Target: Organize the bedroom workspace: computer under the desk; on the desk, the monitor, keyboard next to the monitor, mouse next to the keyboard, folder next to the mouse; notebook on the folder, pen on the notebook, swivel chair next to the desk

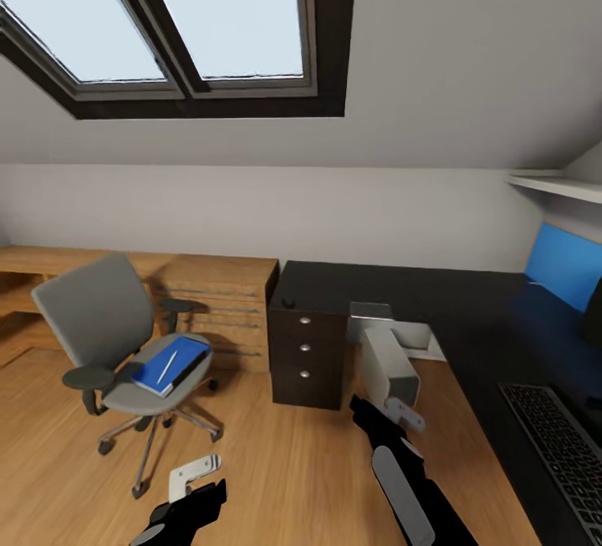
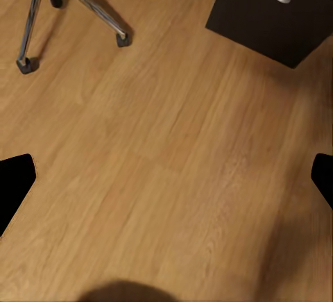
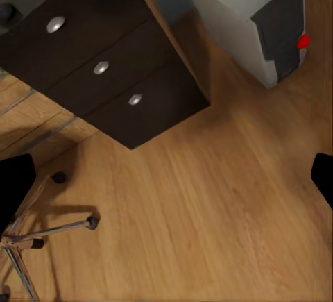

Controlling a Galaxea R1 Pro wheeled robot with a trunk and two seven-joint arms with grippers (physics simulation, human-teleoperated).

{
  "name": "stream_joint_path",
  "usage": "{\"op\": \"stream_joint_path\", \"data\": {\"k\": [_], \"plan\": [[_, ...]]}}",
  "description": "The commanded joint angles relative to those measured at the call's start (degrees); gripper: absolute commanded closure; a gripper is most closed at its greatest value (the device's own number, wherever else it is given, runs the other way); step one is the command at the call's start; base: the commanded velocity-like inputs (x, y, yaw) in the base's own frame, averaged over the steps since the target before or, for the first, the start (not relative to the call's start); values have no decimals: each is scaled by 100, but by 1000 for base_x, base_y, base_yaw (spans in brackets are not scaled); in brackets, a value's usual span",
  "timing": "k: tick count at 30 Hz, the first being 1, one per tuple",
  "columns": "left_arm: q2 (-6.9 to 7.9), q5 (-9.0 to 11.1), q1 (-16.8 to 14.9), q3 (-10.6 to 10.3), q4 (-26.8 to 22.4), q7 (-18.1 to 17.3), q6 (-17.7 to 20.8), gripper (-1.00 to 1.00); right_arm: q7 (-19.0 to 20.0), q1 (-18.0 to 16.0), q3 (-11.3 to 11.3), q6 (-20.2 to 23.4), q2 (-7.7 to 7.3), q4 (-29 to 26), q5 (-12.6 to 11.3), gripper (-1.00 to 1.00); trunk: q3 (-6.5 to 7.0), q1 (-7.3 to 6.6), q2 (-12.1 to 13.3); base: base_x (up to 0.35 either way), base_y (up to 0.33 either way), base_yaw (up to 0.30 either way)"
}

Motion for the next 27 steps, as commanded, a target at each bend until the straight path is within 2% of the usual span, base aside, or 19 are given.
{"op": "stream_joint_path", "data": {"k": [1, 7, 16, 20, 27], "plan": [[1, 60, -3, -6, -9, 53, 8, -100, -37, -4, 6, 24, -1, -10, -22, -100, -7, 3, -6, 140, 22, 277], [1, 60, -4, -6, -9, 39, 11, -100, -37, -5, 6, 24, -1, -10, -19, -100, -7, 3, -6, 61, 9, 278], [1, 67, -4, -3, -9, 36, 11, -100, -37, -3, 5, 23, -1, -10, -19, -100, 154, -194, 355, 37, 1, 279], [1, 68, -5, -1, -9, 36, 11, -100, -37, -4, -1, 23, -3, -10, -19, -100, 226, -282, 515, 221, 0, 204], [1, 68, -2, -2, -9, 36, 11, -100, -37, -2, -2, 23, -9, -10, -19, -100, 352, -436, 796, 311, 0, 35]]}}
